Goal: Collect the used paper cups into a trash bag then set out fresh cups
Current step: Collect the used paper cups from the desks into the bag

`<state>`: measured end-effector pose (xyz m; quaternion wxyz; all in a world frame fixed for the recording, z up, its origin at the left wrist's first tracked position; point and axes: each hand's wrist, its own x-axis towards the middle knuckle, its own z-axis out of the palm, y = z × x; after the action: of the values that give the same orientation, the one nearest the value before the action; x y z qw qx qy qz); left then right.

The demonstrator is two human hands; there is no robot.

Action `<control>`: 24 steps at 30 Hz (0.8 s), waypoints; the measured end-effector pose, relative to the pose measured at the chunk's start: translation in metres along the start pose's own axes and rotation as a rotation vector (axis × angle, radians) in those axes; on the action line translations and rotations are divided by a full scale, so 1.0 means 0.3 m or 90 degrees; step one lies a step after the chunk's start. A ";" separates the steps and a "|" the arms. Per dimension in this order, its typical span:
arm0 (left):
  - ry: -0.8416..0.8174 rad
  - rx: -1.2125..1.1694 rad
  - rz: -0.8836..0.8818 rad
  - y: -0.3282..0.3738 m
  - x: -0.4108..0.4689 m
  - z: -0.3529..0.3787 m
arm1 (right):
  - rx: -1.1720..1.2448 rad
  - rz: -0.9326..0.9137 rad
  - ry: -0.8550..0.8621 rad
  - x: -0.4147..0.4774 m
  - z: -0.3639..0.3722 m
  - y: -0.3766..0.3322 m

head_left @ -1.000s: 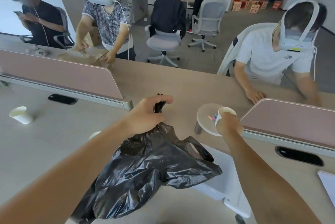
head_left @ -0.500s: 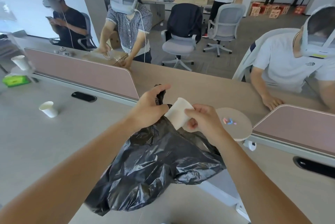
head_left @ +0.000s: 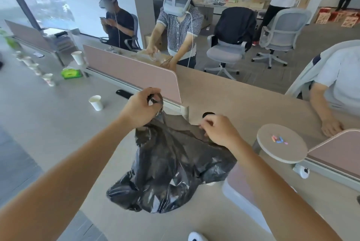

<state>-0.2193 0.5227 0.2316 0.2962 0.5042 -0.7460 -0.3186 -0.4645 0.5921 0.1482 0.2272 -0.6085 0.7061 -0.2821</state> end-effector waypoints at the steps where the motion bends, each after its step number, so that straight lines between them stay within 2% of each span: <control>1: 0.027 0.021 -0.027 -0.031 0.001 -0.045 | 0.011 -0.005 0.036 0.011 -0.009 -0.003; 5: 0.163 0.044 -0.059 -0.095 0.012 -0.247 | 0.032 -0.048 0.191 0.049 -0.019 -0.004; 8: 0.239 0.051 -0.043 -0.079 0.013 -0.362 | 0.013 -0.011 0.210 0.091 0.043 0.018; 10: 0.255 0.059 -0.021 -0.062 0.013 -0.407 | -0.045 0.030 0.124 0.123 0.108 0.042; 14: 0.254 0.079 0.028 -0.040 -0.009 -0.421 | -0.242 0.117 -0.216 0.134 0.253 0.133; 16: 0.211 0.088 0.038 -0.037 -0.027 -0.400 | -0.310 0.147 -0.310 0.094 0.328 0.167; 18: 0.157 0.088 0.037 -0.048 -0.040 -0.372 | -0.326 0.173 -0.333 0.033 0.386 0.196; 21: 0.073 0.096 0.006 -0.089 -0.062 -0.330 | -0.364 0.201 -0.289 -0.035 0.437 0.239; 24: 0.027 0.107 -0.014 -0.127 -0.089 -0.286 | -0.391 0.187 -0.289 -0.067 0.465 0.276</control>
<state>-0.1239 0.5218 0.2522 0.2650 0.5422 -0.7581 -0.2470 -0.4293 0.6031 -0.0111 0.2232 -0.5878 0.7685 0.1187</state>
